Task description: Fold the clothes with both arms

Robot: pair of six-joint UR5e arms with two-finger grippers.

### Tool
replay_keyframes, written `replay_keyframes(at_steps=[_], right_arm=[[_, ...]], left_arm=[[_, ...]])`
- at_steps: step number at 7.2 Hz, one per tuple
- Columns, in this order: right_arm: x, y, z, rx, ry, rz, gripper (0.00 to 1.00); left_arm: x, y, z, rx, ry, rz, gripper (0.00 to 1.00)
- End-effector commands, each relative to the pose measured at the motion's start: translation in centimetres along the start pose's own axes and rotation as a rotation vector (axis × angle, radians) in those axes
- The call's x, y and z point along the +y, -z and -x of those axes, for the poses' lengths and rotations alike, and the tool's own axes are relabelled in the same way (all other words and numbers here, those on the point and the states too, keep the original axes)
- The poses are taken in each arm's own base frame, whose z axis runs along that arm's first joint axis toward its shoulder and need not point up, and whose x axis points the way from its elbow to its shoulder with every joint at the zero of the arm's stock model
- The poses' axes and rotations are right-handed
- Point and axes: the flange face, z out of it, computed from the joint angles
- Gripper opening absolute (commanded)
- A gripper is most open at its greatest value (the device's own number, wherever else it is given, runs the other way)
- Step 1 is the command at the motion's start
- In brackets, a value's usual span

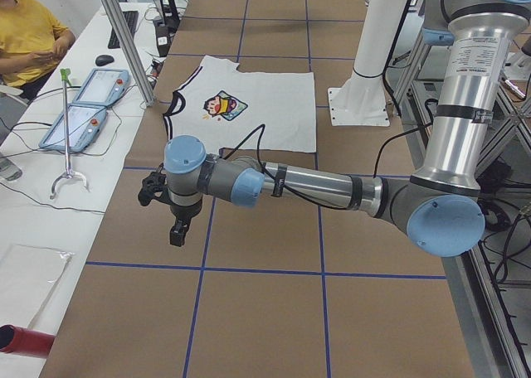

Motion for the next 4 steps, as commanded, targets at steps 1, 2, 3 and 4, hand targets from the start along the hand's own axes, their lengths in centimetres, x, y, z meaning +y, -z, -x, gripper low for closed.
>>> replay_keyframes(at_steps=[1,2,3,4], right_arm=[[0.0,1.6,1.5,0.002,-0.005,-0.002,1.00],[-0.1,1.8,1.7,0.010,0.002,-0.008,1.00],[-0.3,0.9,1.9,0.018,0.003,0.005,1.00],[-0.2,0.6,2.0,0.010,-0.001,0.010,1.00]], left_arm=[[-0.6,1.5,-1.3,0.003,-0.030,-0.031,0.99],[-0.5,2.2,-1.9,-0.009,-0.055,-0.051,0.99],[-0.4,3.9,-3.4,-0.007,-0.078,-0.082,0.99],[2.1,4.1,-3.6,0.003,-0.083,-0.083,0.99]])
